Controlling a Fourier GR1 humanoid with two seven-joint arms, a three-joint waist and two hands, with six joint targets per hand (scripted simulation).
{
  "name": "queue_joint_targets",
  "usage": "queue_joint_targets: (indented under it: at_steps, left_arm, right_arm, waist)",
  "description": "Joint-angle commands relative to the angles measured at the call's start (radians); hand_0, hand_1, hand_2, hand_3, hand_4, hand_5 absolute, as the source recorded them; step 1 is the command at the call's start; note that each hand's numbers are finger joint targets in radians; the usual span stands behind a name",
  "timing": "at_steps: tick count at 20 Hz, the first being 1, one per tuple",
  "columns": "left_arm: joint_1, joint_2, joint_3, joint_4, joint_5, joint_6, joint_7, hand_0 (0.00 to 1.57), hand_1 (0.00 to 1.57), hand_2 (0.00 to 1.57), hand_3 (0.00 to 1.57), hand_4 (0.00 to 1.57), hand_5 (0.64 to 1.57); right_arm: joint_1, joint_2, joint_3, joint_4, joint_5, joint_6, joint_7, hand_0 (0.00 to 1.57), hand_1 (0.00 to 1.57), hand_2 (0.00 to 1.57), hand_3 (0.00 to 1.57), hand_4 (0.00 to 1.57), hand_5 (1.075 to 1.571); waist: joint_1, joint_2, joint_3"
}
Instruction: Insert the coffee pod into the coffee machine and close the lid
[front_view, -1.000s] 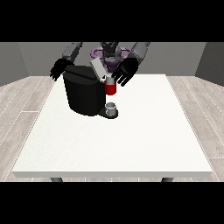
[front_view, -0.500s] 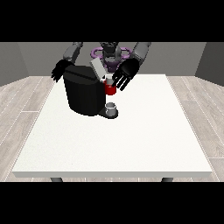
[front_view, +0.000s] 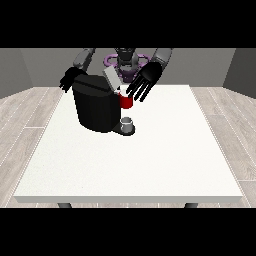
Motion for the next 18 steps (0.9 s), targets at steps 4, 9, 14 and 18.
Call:
queue_joint_targets:
  at_steps: [4,9,14,18]
  left_arm:
    - [0.079,-0.062,-0.025,-0.029,-0.019,0.015,0.001,0.00,0.00,0.00,0.00,0.00,1.571]
    - [0.118,-0.068,0.012,-0.023,0.010,0.019,-0.008,0.00,0.00,0.00,0.00,0.00,1.571]
    - [0.149,-0.156,0.143,-0.039,0.179,-0.025,0.033,0.00,0.00,0.00,0.00,0.00,1.571]
    - [0.241,-0.226,0.271,-0.021,0.330,0.000,-0.040,0.00,0.00,0.00,0.00,0.26,1.571]
  right_arm:
    - [0.065,0.010,-0.011,0.031,-0.017,0.003,-0.046,0.00,0.00,0.00,0.00,0.38,1.571]
    - [0.077,0.005,0.005,-0.029,-0.017,0.007,-0.002,0.00,0.00,0.00,0.00,0.43,1.571]
    - [0.137,-0.044,-0.064,0.021,-0.084,0.075,-0.045,0.00,0.00,0.00,0.00,0.45,1.571]
    - [0.146,-0.024,0.008,-0.039,-0.004,0.026,-0.013,0.00,0.00,0.00,0.00,0.36,1.571]
  waist:
    - [0.044,-0.077,-0.0008]
    - [0.041,-0.119,-0.0013]
    - [0.122,-0.246,-0.0006]
    - [0.156,-0.276,-0.0043]
